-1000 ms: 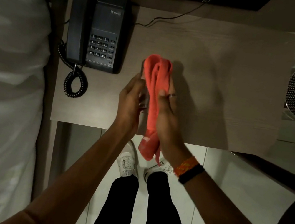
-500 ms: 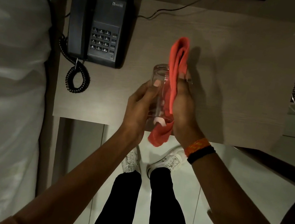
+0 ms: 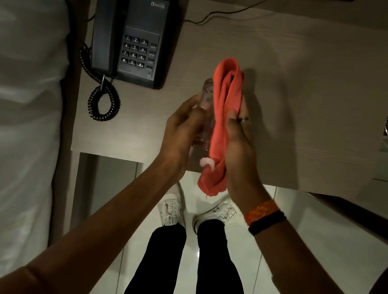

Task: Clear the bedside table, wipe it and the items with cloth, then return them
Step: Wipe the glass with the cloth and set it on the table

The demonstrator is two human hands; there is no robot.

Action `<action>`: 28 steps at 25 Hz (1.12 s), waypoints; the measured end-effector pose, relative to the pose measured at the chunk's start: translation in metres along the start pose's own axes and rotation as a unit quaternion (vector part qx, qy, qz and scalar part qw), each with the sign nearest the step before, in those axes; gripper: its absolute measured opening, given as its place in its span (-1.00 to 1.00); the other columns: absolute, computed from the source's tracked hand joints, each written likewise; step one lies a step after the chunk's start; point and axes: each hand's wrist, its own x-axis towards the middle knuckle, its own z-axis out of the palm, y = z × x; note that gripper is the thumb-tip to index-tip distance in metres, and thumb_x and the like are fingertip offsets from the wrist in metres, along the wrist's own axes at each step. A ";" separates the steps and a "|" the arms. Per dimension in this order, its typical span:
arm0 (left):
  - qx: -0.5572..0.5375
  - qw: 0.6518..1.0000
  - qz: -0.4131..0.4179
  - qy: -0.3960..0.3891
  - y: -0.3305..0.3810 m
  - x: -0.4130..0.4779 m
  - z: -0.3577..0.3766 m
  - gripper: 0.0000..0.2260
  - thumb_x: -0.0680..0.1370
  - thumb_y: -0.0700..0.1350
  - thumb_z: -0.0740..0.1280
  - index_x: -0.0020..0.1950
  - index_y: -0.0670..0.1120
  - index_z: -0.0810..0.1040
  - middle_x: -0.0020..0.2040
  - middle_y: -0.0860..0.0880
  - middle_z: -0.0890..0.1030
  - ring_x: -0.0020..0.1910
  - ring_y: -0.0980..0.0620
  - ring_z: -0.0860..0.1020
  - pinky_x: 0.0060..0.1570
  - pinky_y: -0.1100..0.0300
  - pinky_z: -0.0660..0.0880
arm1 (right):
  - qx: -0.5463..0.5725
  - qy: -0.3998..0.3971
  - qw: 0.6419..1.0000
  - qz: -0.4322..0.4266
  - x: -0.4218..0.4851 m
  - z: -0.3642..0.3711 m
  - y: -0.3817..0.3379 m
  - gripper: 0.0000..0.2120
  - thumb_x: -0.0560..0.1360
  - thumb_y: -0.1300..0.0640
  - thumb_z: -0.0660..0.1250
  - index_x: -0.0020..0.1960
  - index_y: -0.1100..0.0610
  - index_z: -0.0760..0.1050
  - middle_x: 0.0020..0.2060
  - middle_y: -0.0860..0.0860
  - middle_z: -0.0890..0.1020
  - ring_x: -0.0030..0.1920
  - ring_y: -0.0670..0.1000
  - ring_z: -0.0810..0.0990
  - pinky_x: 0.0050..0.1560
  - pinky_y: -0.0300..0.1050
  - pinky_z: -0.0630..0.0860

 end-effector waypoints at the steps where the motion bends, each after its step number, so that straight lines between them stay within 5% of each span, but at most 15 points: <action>1: -0.013 1.000 -0.007 0.018 0.003 0.004 -0.001 -0.74 0.71 -0.01 0.17 0.29 -0.03 0.57 0.05 0.00 0.71 0.00 0.04 0.71 -0.06 0.17 0.64 | -0.017 -0.009 1.000 0.001 -0.012 0.005 0.006 -0.54 0.69 -0.11 0.10 0.56 -0.06 0.26 0.28 -0.07 0.56 0.19 -0.02 0.61 0.12 -0.15 0.59; 5: 0.019 0.999 -0.027 0.032 -0.008 -0.005 0.003 -0.70 0.73 0.04 0.08 0.28 -0.02 0.55 0.07 -0.01 0.69 -0.03 0.05 0.70 -0.10 0.19 0.66 | 0.010 -0.003 0.999 0.032 -0.002 0.007 -0.006 -0.55 0.68 -0.15 0.08 0.44 0.04 0.44 0.10 0.07 0.66 0.07 0.11 0.67 0.15 0.10 0.61; 8: 0.023 0.998 -0.052 0.021 -0.020 -0.020 0.002 -0.75 0.71 0.05 0.11 0.10 0.16 0.60 -0.02 0.07 0.74 -0.09 0.14 0.72 -0.21 0.26 0.64 | 0.029 0.006 0.997 0.066 0.016 -0.001 -0.015 -0.54 0.67 -0.19 0.07 0.33 0.07 0.52 0.18 0.32 0.64 0.19 0.36 0.63 0.27 0.30 0.57; 10: 0.013 0.998 -0.057 0.031 -0.016 -0.017 0.002 -0.73 0.71 0.05 0.11 0.00 0.21 0.60 -0.10 0.11 0.73 -0.18 0.24 0.70 -0.25 0.30 0.58 | 0.029 -0.015 0.997 0.074 0.006 -0.001 -0.005 -0.54 0.68 -0.17 0.09 0.41 0.08 0.46 0.17 0.22 0.66 0.17 0.18 0.69 0.20 0.10 0.64; 13: 0.006 0.998 -0.064 -0.002 -0.008 -0.007 -0.003 -0.75 0.67 0.12 0.20 0.04 0.07 0.64 -0.13 0.05 0.73 -0.21 0.14 0.71 -0.23 0.23 0.61 | -0.029 -0.035 0.999 0.029 -0.009 -0.004 0.008 -0.57 0.69 -0.03 0.14 0.54 0.01 0.30 0.15 -0.08 0.59 -0.09 -0.31 0.66 -0.18 -0.47 0.57; 17: -0.009 0.999 -0.040 -0.011 -0.007 -0.003 -0.024 -0.80 0.65 0.02 0.29 -0.07 -0.05 0.58 -0.27 0.04 0.65 -0.33 0.11 0.63 -0.31 0.24 0.56 | -0.103 -0.060 0.987 -0.106 -0.006 -0.028 0.005 -0.56 0.67 0.22 0.16 0.51 -0.05 0.37 0.33 -0.08 0.54 0.16 -0.25 0.54 0.16 -0.34 0.49; 19: -0.034 0.997 -0.020 0.067 0.001 0.002 -0.040 -0.78 0.64 0.07 0.29 0.01 -0.06 0.61 -0.10 -0.02 0.69 -0.15 0.02 0.66 -0.16 0.14 0.58 | -0.238 -0.034 0.942 -0.236 -0.007 -0.035 0.012 -0.53 0.61 0.20 0.13 0.43 -0.16 0.43 0.28 -0.12 0.57 0.14 -0.27 0.52 0.20 -0.17 0.53; 21: -0.068 0.990 0.001 0.125 0.012 0.010 -0.057 -0.75 0.63 0.10 0.31 0.12 -0.05 0.61 0.03 0.00 0.70 0.04 -0.06 0.69 -0.02 0.05 0.62 | -0.446 -0.019 0.818 -0.363 -0.004 -0.041 0.033 -0.50 0.58 0.14 0.11 0.47 -0.19 0.37 0.41 -0.13 0.49 0.28 -0.11 0.46 0.27 0.04 0.45; 23: -0.055 0.989 0.029 0.133 0.020 0.015 -0.067 -0.66 0.62 0.10 0.33 0.25 -0.12 0.58 0.07 0.03 0.70 0.13 -0.06 0.69 0.02 0.03 0.66 | -0.611 -0.042 0.690 -0.385 0.002 -0.044 0.063 -0.49 0.61 0.01 0.13 0.55 -0.19 0.24 0.59 -0.07 0.26 0.53 0.06 0.30 0.38 0.15 0.30; 24: -0.035 0.990 0.037 0.129 0.021 0.016 -0.068 -0.63 0.61 0.09 0.34 0.28 -0.14 0.56 0.09 0.03 0.70 0.14 -0.05 0.69 0.01 0.05 0.67 | -0.654 -0.078 0.653 -0.373 0.005 -0.044 0.077 -0.48 0.63 -0.05 0.12 0.58 -0.17 0.19 0.64 -0.03 0.15 0.62 0.11 0.16 0.46 0.24 0.20; 26: 0.004 0.994 0.040 0.105 0.019 0.016 -0.063 -0.62 0.59 0.07 0.36 0.30 -0.15 0.56 0.15 -0.02 0.69 0.14 -0.03 0.68 -0.09 0.13 0.66 | -0.688 -0.139 0.613 -0.364 0.013 -0.047 0.094 -0.46 0.66 -0.12 0.08 0.62 -0.13 0.11 0.66 0.01 0.02 0.66 0.12 -0.05 0.54 0.37 0.04; 28: 0.029 0.996 0.045 0.072 0.011 0.013 -0.051 -0.60 0.58 0.06 0.36 0.30 -0.17 0.56 0.20 -0.11 0.67 0.16 -0.06 0.67 -0.10 0.11 0.64 | -0.679 -0.148 0.610 -0.381 0.018 -0.051 0.095 -0.48 0.67 -0.14 0.07 0.61 -0.11 0.16 0.66 0.01 0.05 0.66 0.10 -0.05 0.55 0.37 0.03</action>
